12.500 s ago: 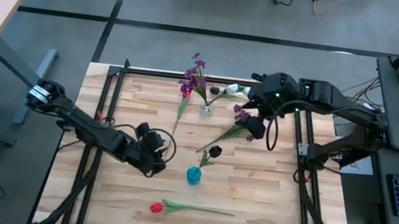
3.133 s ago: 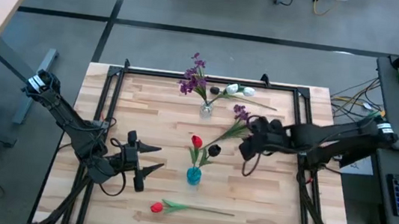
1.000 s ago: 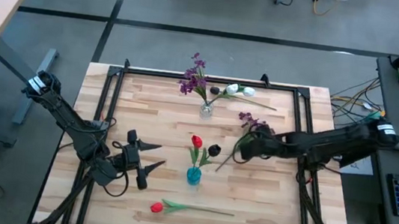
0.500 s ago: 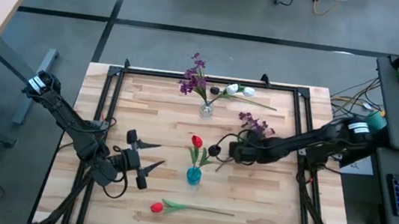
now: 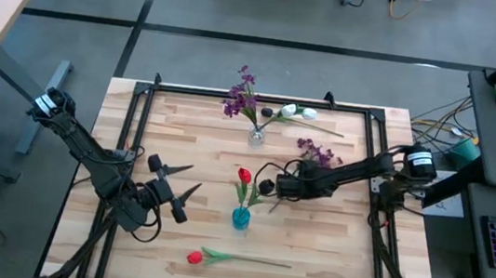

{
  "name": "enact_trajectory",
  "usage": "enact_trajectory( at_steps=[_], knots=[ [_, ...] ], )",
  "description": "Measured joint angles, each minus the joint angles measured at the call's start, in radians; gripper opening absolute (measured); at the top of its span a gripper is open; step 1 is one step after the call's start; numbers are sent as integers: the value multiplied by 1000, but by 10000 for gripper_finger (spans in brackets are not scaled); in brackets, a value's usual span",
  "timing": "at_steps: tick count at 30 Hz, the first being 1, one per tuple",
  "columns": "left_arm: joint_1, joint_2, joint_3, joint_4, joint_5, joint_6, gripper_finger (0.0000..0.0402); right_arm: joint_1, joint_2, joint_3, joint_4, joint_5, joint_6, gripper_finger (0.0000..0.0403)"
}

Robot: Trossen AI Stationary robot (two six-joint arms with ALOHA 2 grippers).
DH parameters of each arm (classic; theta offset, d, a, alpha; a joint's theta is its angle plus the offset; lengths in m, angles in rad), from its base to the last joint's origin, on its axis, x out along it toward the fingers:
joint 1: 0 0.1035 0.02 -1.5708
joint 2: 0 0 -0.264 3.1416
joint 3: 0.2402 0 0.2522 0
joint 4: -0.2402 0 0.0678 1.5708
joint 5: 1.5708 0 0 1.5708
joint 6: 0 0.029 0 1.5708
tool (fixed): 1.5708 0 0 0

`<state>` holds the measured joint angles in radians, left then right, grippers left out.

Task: Sort flowers into vase by color
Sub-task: Put the violet flowers into the transparent vase

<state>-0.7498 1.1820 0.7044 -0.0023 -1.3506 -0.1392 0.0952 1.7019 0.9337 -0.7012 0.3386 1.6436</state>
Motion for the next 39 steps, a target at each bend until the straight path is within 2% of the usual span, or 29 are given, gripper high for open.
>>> enact_trajectory(
  at_steps=[4, 11, 16, 18, 20, 24, 26, 28, 31, 39],
  knots=[
    [0, 0, 0, -1, 0, -8, 235, 6, -31, 17, -111, -76, -20, 164],
    [0, 1, 0, -1, 0, -35, 235, 16, -87, -6, -139, -111, -129, 24],
    [2, 1, -3, -2, 4, -63, 235, 44, -119, -13, -226, -132, -170, 15],
    [2, 1, -4, -13, 50, -60, 235, 60, -147, -14, -295, -156, -199, 15],
    [4, -1, -5, -28, 163, -56, 234, 81, -193, -14, -345, -188, -251, 14],
    [5, 0, -5, -33, 526, -54, 225, 137, -306, -13, -331, -216, -401, 13],
    [5, 7, -6, -32, 608, -53, 218, 167, -369, -13, -308, -186, -435, 13],
    [6, 13, -7, -33, 608, -54, 211, 191, -435, -21, -280, -90, -459, 13],
    [26, 19, -7, -25, 606, -52, 202, 201, -529, -58, -164, 66, -522, 13],
    [106, 28, -8, -23, 706, -32, 169, 150, -708, -266, 428, 119, -912, 13]
  ],
)
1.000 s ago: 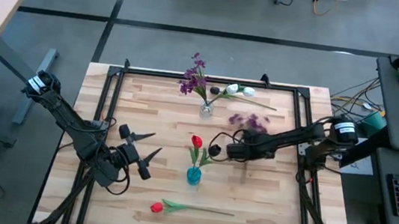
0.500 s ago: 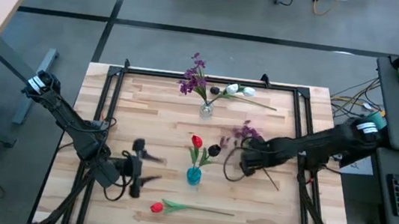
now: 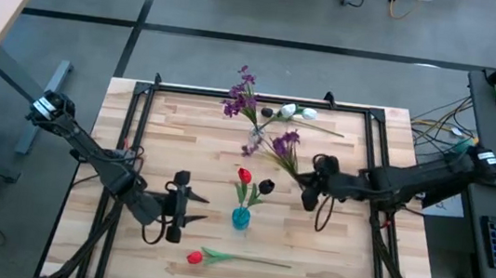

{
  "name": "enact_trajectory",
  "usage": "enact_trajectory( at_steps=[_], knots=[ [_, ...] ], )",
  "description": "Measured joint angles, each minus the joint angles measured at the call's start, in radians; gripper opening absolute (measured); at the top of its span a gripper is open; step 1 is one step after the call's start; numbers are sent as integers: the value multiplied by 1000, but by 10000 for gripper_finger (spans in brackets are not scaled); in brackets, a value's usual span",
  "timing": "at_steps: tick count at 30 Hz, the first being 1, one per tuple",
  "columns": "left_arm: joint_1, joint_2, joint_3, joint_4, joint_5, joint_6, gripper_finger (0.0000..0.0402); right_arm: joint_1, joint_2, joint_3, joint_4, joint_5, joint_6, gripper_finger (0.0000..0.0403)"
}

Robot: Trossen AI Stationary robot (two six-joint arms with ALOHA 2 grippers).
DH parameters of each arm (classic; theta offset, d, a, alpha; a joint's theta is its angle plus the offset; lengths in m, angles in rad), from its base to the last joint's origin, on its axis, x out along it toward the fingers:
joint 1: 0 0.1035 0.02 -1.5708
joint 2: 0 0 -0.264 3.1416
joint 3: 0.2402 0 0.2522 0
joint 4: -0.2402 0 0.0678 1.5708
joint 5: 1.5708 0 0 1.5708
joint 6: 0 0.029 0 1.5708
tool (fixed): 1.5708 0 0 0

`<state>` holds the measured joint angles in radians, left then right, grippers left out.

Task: Sort flowers into vase by color
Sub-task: Put the violet flowers into the transparent vase

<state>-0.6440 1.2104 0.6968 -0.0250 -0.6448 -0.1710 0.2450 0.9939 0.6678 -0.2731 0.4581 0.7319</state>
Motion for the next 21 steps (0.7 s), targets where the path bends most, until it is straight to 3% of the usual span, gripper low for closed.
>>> enact_trajectory(
  at_steps=[7, 11, 14, 19, 21],
  knots=[
    [42, -14, -2, -26, 10, 44, 150, -83, -24, -209, 679, 1, -353, 13],
    [119, -28, -2, -17, 101, 99, 141, -155, 22, -259, 993, -93, -513, 12],
    [205, -30, -2, -3, 230, 189, 129, -219, 71, -251, 1115, -183, -576, 12],
    [355, -30, -6, 26, 273, 293, 112, -338, 174, -176, 1151, -299, -639, 12],
    [404, -30, -20, 75, 334, 306, 108, -382, 220, -140, 1155, -331, -643, 12]
  ],
)
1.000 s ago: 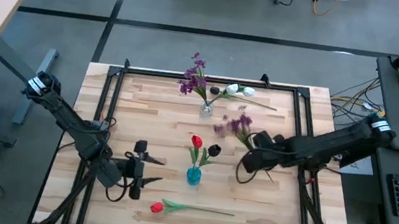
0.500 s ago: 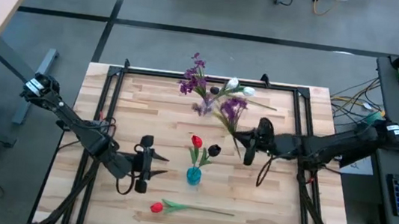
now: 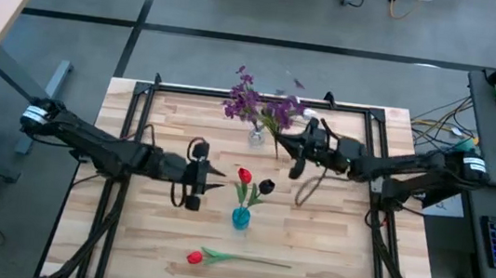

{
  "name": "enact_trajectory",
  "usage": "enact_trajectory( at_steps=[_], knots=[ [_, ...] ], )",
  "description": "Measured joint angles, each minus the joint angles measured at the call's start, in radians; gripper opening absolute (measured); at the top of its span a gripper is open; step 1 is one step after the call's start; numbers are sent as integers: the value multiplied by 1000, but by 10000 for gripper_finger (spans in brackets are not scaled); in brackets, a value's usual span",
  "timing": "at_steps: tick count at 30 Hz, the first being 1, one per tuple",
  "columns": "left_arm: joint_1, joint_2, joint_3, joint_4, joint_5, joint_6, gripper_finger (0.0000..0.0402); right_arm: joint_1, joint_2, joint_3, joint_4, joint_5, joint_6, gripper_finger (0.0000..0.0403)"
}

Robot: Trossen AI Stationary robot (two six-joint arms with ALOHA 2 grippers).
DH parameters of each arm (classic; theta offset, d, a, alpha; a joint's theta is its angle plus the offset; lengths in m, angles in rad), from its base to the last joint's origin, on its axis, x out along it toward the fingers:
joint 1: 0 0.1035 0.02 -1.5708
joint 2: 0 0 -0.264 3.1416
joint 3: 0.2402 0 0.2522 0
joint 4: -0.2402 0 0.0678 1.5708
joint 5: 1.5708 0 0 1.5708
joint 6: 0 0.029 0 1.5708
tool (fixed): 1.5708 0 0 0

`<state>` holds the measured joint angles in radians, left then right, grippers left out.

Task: Sort flowers into vase by color
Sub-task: Put the violet flowers into the transparent vase

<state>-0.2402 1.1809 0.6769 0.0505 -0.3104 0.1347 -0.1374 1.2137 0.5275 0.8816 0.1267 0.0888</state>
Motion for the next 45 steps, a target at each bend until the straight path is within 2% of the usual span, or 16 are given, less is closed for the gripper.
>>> enact_trajectory(
  at_steps=[2, 5, 10, 13, 15, 19, 25, 30, 34, 38, 42, 45],
  knots=[
    [32, 0, -31, 98, 103, -15, 102, -33, 39, 17, 38, -36, 14, 12],
    [42, 6, -124, 355, 231, -58, 89, -52, 79, 14, 142, -90, 22, 12],
    [35, 35, -302, 731, 242, -116, 75, -51, 164, -17, 346, -98, -22, 12],
    [41, 48, -377, 850, 160, -113, 74, -61, 233, -18, 447, -31, -52, 12],
    [55, 49, -413, 865, 105, -97, 74, -74, 287, -3, 506, -20, -61, 12],
    [105, 46, -450, 875, 95, -88, 74, -91, 383, 53, 603, 2, -64, 12],
    [139, 55, -469, 872, 93, -81, 73, -112, 461, 113, 620, 8, -76, 12],
    [139, 80, -468, 883, 90, -157, 67, -112, 492, 119, 623, 40, -99, 12],
    [141, 124, -468, 943, -16, -226, 74, -112, 501, 119, 628, 60, -147, 12],
    [188, 193, -460, 1004, -17, -198, 111, -112, 501, 123, 629, 61, -134, 12],
    [273, 291, -432, 1040, -21, -139, 174, -112, 501, 129, 627, 61, -138, 12],
    [315, 374, -420, 1162, -15, -56, 226, -112, 501, 131, 625, 60, -122, 12]
  ],
)
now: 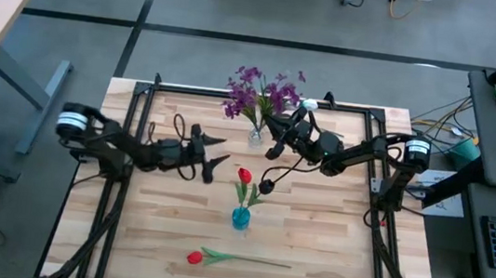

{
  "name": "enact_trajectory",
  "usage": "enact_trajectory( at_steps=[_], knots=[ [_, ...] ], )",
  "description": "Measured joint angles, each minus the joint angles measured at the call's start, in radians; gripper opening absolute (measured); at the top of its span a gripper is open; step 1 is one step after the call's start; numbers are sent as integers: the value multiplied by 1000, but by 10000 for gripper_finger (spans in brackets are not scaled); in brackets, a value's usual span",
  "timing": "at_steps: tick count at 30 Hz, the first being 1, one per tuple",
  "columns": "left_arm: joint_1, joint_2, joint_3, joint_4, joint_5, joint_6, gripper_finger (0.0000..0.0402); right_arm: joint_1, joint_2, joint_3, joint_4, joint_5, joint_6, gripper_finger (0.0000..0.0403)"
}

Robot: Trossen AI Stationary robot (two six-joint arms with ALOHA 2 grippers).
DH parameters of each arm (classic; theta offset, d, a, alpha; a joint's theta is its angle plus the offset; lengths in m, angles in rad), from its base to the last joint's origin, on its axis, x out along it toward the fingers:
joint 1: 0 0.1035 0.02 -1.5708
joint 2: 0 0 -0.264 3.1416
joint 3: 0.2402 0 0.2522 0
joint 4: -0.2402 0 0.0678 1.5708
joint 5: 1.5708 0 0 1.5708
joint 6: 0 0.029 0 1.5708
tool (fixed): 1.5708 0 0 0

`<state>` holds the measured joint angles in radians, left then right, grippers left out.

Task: Sort flowers into vase by color
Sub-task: Put the violet flowers into the transparent vase

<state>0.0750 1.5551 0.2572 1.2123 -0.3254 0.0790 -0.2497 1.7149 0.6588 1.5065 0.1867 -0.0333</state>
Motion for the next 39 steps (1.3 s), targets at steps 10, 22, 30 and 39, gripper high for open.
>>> enact_trajectory(
  at_steps=[10, 22, 30, 39],
  knots=[
    [83, 230, 57, 266, 21, -44, 345, 7, -2, -2, -60, -3, -11, 12],
    [111, 422, 173, 274, 12, 12, 368, 10, -3, 8, -35, 1, -82, 12],
    [196, 549, 294, 278, 126, 40, 368, 9, -2, 8, -36, 26, -72, 13],
    [268, 651, 372, 326, 231, 8, 368, 7, 0, 7, -65, 26, -56, 13]
  ],
)
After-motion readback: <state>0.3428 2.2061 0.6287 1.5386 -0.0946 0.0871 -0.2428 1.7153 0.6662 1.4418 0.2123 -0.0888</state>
